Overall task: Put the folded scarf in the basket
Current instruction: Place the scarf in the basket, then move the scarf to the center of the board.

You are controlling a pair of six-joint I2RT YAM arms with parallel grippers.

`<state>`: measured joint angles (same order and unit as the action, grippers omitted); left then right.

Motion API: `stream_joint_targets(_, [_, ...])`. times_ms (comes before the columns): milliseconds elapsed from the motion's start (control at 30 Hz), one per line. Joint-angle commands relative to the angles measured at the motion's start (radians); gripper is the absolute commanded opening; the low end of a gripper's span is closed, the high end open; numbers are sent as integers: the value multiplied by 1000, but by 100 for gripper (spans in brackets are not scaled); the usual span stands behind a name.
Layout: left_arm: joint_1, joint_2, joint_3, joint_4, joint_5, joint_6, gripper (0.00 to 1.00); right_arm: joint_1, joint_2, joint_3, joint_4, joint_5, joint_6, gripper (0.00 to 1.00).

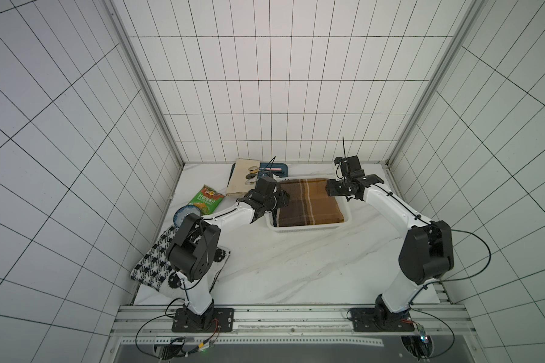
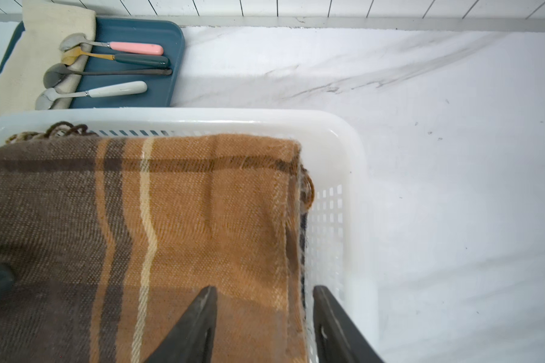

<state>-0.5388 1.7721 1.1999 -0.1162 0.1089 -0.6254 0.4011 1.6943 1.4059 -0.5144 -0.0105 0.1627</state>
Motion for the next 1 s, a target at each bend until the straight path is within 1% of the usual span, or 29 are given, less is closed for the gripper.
stream_joint_targets(0, [11,-107,-25,-83,-90,25,56,49,-67,-84,-29,56,14,52])
stream_joint_targets(100, [25,-217,-74,-125,-126,37,56,128,-139,-137,-58,121,7,52])
stream_joint_targets(200, [31,-340,-151,-153,-165,37,56,207,-254,-222,-43,145,22,52])
stream_joint_targets(267, [34,-415,-200,-178,-189,30,56,249,-332,-285,-13,138,36,53])
stream_joint_targets(367, [41,-521,-269,-264,-262,0,55,308,-438,-392,60,104,49,53])
stream_joint_targets(467, [84,-631,-392,-257,-311,-28,54,347,-493,-476,116,64,61,53])
stream_joint_targets(500, [104,-659,-429,-267,-344,-31,51,356,-502,-497,128,52,66,53])
stream_joint_targets(533, [132,-672,-449,-296,-373,-30,47,362,-505,-513,136,46,67,53])
stream_joint_targets(567, [165,-668,-463,-323,-382,-31,46,364,-503,-521,145,32,52,53])
stream_joint_targets(600, [221,-658,-480,-344,-335,-42,46,364,-502,-523,154,28,38,53])
stream_joint_targets(633, [284,-649,-501,-347,-250,-46,46,364,-502,-519,158,27,35,52])
stream_joint_targets(667, [322,-640,-512,-364,-206,-46,46,366,-506,-523,172,13,34,52])
stream_joint_targets(700, [350,-633,-505,-419,-170,-41,46,367,-519,-534,191,-2,32,52])
stream_joint_targets(767, [347,-639,-502,-475,-167,-11,46,368,-538,-553,213,-6,32,52])
stream_joint_targets(833, [339,-629,-494,-526,-217,-7,47,368,-551,-553,206,14,29,52])
stream_joint_targets(900, [338,-591,-463,-592,-215,-24,48,367,-564,-553,200,34,23,53])
stream_joint_targets(967, [302,-555,-450,-618,-220,-43,50,367,-575,-561,201,52,19,53])
